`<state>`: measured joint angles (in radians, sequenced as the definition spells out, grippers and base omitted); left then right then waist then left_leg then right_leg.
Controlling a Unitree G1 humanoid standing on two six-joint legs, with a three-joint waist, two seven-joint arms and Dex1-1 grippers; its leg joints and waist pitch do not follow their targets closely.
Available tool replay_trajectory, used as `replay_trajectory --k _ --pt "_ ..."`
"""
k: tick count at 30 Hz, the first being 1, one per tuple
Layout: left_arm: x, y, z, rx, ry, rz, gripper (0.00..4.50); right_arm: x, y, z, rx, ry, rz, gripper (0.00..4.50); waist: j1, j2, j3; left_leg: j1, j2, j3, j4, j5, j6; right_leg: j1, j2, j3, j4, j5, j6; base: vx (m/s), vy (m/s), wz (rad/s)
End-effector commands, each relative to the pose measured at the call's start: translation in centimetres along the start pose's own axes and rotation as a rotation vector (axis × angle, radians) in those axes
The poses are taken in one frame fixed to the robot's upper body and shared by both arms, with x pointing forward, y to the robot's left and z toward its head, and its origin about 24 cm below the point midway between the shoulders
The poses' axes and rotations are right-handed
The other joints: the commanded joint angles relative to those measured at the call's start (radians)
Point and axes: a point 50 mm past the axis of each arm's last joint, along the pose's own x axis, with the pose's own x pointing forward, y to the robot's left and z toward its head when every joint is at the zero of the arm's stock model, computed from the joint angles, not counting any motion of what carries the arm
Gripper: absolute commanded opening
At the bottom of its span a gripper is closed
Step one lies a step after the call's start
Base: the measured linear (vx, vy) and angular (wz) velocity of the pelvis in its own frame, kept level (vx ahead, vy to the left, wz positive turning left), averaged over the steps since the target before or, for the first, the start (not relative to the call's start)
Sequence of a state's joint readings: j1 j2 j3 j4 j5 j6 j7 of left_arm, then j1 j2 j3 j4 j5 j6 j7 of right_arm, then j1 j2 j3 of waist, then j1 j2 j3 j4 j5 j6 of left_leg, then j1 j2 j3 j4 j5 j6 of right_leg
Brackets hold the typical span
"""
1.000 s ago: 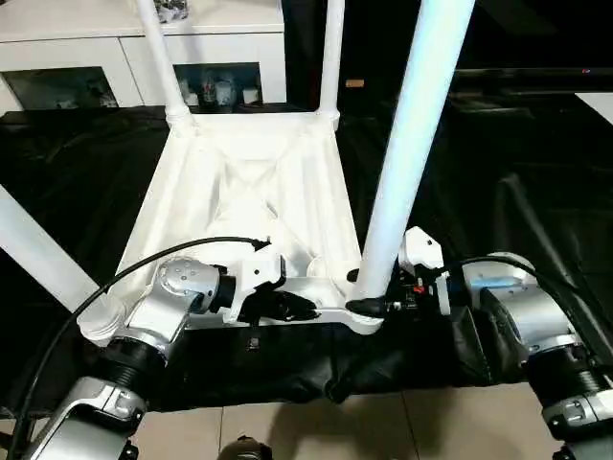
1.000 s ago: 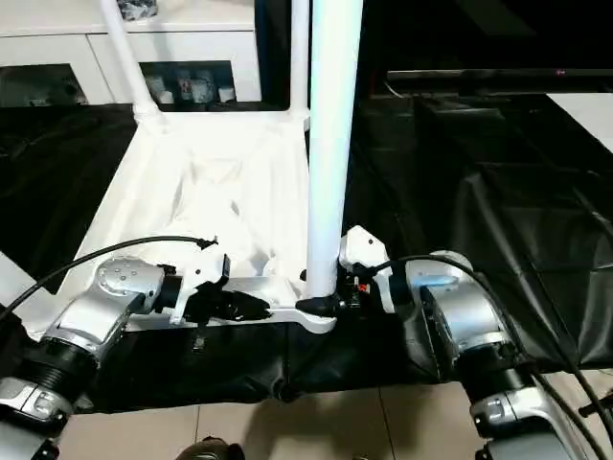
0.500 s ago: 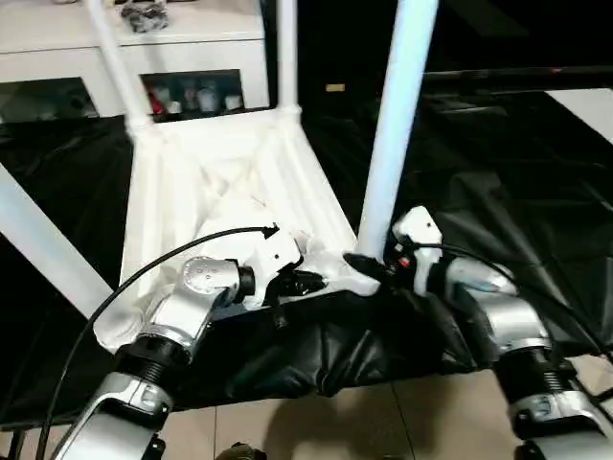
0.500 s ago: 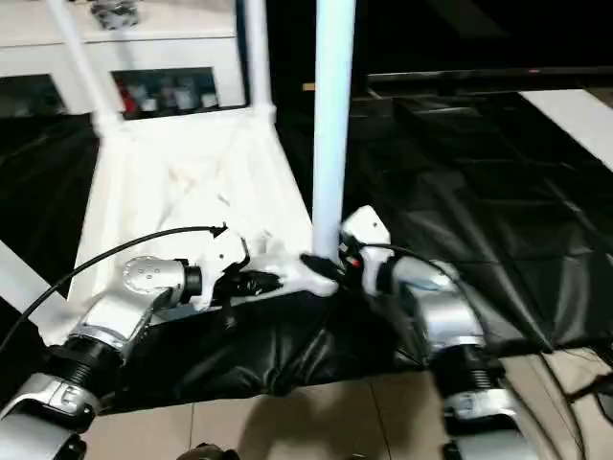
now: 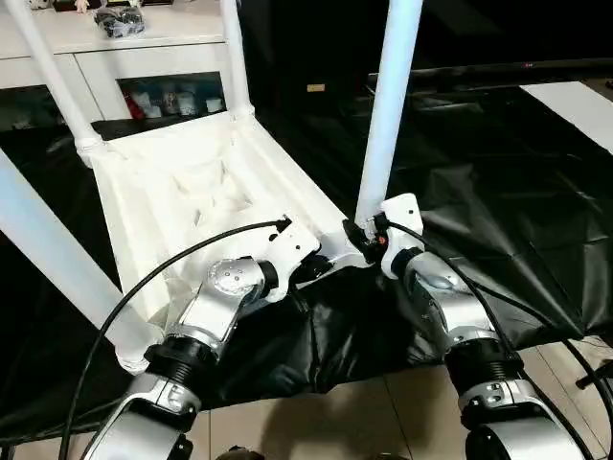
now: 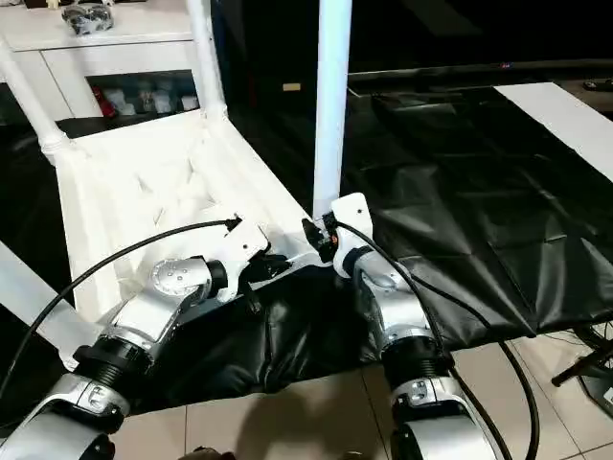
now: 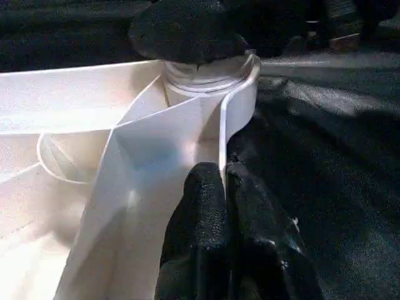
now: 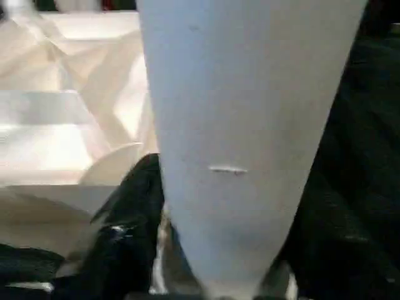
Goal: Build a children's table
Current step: Rotate leg to tighten
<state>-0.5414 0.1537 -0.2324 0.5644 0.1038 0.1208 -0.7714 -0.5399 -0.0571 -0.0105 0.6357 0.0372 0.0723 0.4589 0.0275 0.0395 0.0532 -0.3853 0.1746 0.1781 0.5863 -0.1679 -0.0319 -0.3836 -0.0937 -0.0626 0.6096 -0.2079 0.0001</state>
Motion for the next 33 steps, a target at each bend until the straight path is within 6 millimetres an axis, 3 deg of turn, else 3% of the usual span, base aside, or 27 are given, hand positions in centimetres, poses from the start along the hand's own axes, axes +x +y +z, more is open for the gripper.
replay_trajectory --k 1,6,7,9,11,15,16,20,22,25,27,32,33 --pt "0.4 -0.9 2.5 0.081 -0.122 -0.104 0.0 0.3 3.2 -0.4 -0.031 0.015 0.277 3.08 0.005 -0.008 -0.058 0.019 0.052 -0.023 -0.083 -0.37 0.0 0.023 -0.061 0.045 -0.096 -0.304 -0.185 0.0 0.0 0.0" --pt "-0.8 -0.7 2.2 0.101 -0.129 -0.174 0.0 -1.1 1.8 -0.4 -0.083 0.043 0.382 3.5 0.008 -0.007 -0.062 0.015 0.055 -0.019 -0.078 -0.299 0.03 0.028 -0.059 0.044 -0.085 -0.21 -0.222 0.0 0.0 0.0" --pt "-1.0 -0.6 2.1 0.102 -0.128 -0.188 0.0 -1.5 1.5 -0.4 -0.09 0.053 0.414 3.61 0.012 -0.006 -0.068 0.013 0.055 -0.017 -0.073 -0.248 0.045 0.034 -0.058 0.043 -0.075 -0.138 -0.244 0.0 0.0 0.0" --pt "-1.7 -0.3 1.9 0.106 -0.129 -0.219 0.0 -2.6 0.7 -0.3 -0.109 0.081 0.5 3.61 0.015 -0.005 -0.069 0.014 0.055 -0.014 -0.069 -0.217 0.061 0.034 -0.054 0.042 -0.069 -0.08 -0.259 0.0 0.0 0.0" --pt "-2.3 -0.1 1.8 0.109 -0.133 -0.254 0.0 -3.6 0.2 -0.4 -0.137 0.119 0.586 3.93 0.024 -0.004 -0.071 0.01 0.057 -0.012 -0.063 -0.172 0.091 0.038 -0.052 0.038 -0.059 -0.003 -0.278 0.0 0.0 0.0" --pt "-3.2 0.1 1.6 0.113 -0.13 -0.308 0.0 -4.7 -0.2 -0.3 -0.157 0.161 0.706 4.12 0.037 -0.007 -0.072 0.012 0.058 -0.009 -0.06 -0.166 0.104 0.037 -0.054 0.037 -0.056 -0.004 -0.29 0.0 0.0 0.0" --pt "-3.3 0.1 1.5 0.115 -0.13 -0.316 0.0 -4.9 -0.3 -0.3 -0.158 0.164 0.724 3.81 0.038 -0.006 -0.071 0.013 0.06 -0.009 -0.061 -0.177 0.103 0.035 -0.055 0.038 -0.057 -0.021 -0.291 0.0 0.0 0.0" --pt "-4.0 0.3 1.2 0.122 -0.112 -0.364 0.0 -5.4 -0.4 -0.2 -0.165 0.198 0.801 3.73 0.045 -0.008 -0.069 0.015 0.061 -0.008 -0.063 -0.213 0.078 0.031 -0.055 0.039 -0.062 -0.091 -0.284 0.0 0.0 0.0" --pt "-4.2 0.3 1.1 0.122 -0.107 -0.375 0.0 -5.5 -0.4 -0.2 -0.161 0.215 0.826 3.33 0.048 -0.007 -0.068 0.015 0.062 -0.008 -0.064 -0.214 0.074 0.03 -0.056 0.04 -0.063 -0.102 -0.277 0.0 0.0 0.0" --pt "-4.6 0.5 0.9 0.125 -0.093 -0.394 0.0 -6.0 -0.5 -0.5 -0.163 0.265 0.881 3.25 0.058 -0.007 -0.07 0.017 0.062 -0.007 -0.061 -0.199 0.073 0.028 -0.056 0.04 -0.061 -0.085 -0.274 0.0 0.0 0.0" --pt "-4.6 0.6 0.8 0.125 -0.091 -0.395 0.0 -6.1 -0.5 -0.5 -0.162 0.271 0.887 2.91 0.06 -0.008 -0.07 0.016 0.062 -0.007 -0.061 -0.191 0.074 0.029 -0.056 0.04 -0.059 -0.075 -0.275 0.0 0.0 0.0" --pt "-4.8 0.7 0.7 0.12 -0.089 -0.4 0.0 -6.3 -0.6 -0.6 -0.167 0.29 0.903 2.79 0.061 -0.008 -0.073 0.014 0.061 -0.007 -0.058 -0.172 0.078 0.031 -0.056 0.038 -0.056 -0.059 -0.278 0.0 0.0 0.0" --pt "-4.8 0.7 0.7 0.119 -0.089 -0.4 0.0 -6.3 -0.6 -0.7 -0.167 0.29 0.903 2.51 0.062 -0.009 -0.073 0.014 0.061 -0.007 -0.058 -0.17 0.078 0.031 -0.056 0.038 -0.055 -0.058 -0.278 0.0 0.0 0.0"
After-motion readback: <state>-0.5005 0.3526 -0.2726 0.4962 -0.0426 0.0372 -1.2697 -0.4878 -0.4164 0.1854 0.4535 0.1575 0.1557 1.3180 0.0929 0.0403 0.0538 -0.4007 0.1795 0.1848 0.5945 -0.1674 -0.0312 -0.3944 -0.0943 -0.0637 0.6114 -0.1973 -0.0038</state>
